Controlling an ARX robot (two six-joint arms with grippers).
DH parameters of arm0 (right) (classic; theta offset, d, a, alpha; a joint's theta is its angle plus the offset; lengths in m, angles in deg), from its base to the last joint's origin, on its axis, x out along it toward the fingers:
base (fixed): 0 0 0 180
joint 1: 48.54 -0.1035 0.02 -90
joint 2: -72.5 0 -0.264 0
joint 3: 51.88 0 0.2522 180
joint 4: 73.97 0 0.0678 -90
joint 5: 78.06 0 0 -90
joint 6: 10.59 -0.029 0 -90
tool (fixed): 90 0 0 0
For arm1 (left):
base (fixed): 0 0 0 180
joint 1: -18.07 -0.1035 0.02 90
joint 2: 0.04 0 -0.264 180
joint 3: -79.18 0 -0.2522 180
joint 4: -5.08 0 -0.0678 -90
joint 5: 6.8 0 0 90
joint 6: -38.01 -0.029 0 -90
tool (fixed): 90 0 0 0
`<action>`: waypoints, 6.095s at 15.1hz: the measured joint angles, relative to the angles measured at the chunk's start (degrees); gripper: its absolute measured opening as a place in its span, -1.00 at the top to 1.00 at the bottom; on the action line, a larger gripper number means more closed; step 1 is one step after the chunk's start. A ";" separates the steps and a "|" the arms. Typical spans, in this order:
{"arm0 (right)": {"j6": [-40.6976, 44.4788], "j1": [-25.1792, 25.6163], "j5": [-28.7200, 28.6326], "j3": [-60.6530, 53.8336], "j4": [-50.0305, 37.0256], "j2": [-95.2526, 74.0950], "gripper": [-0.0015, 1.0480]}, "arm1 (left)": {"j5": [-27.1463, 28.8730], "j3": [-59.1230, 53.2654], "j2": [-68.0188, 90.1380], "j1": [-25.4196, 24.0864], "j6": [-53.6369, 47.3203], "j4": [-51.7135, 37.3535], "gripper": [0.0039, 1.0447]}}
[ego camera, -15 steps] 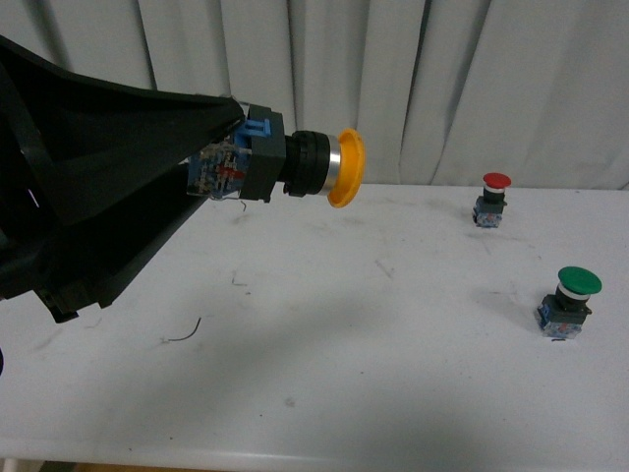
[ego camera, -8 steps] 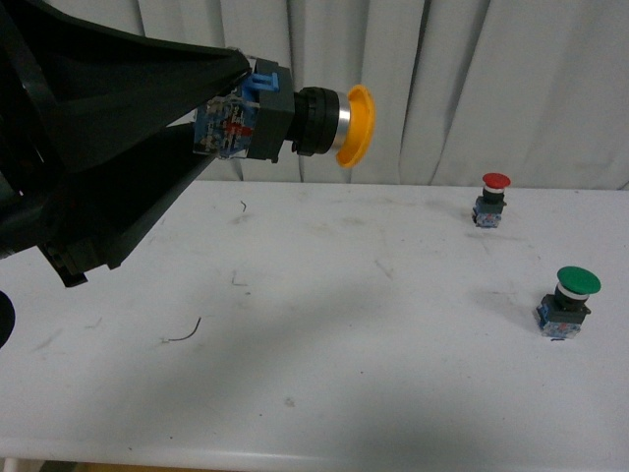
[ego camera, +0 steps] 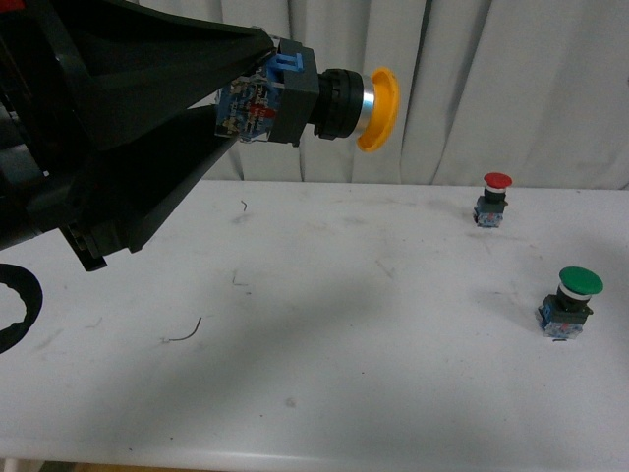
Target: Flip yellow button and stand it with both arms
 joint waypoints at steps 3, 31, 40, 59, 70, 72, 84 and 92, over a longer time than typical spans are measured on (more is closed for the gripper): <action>1.44 -0.26 -1.09 4.61 -0.44 -4.31 -0.87 | 0.00 0.00 0.98 0.11 0.00 0.02 0.38; -68.74 -23.04 -31.98 -5.79 -22.67 -7.08 0.11 | -1.22 -0.81 1.46 -1.09 0.02 -0.37 0.39; -69.05 -22.56 -33.18 -5.79 -22.99 -7.13 0.33 | -1.75 -1.11 1.60 -1.42 1.73 -0.17 -0.57; -70.29 -16.22 -32.63 -5.07 -22.88 -5.49 0.34 | 29.57 -15.47 -57.33 -17.22 -60.11 50.66 0.76; -68.98 -18.16 -30.91 -4.48 -23.02 -4.55 0.34 | 30.27 -22.23 -73.40 -17.77 -60.41 59.52 0.97; -68.98 -18.10 -30.91 -4.48 -23.02 -4.55 0.34 | 30.27 -22.23 -75.12 -17.77 -60.41 61.27 0.97; -52.50 -12.35 -26.05 -4.17 -9.81 -1.68 0.34 | 30.27 -22.18 -86.79 -17.73 -60.41 73.75 0.27; -4.17 -0.04 -6.69 11.82 16.92 -8.48 0.34 | 30.27 -22.18 -86.79 -17.73 -60.46 73.75 -0.88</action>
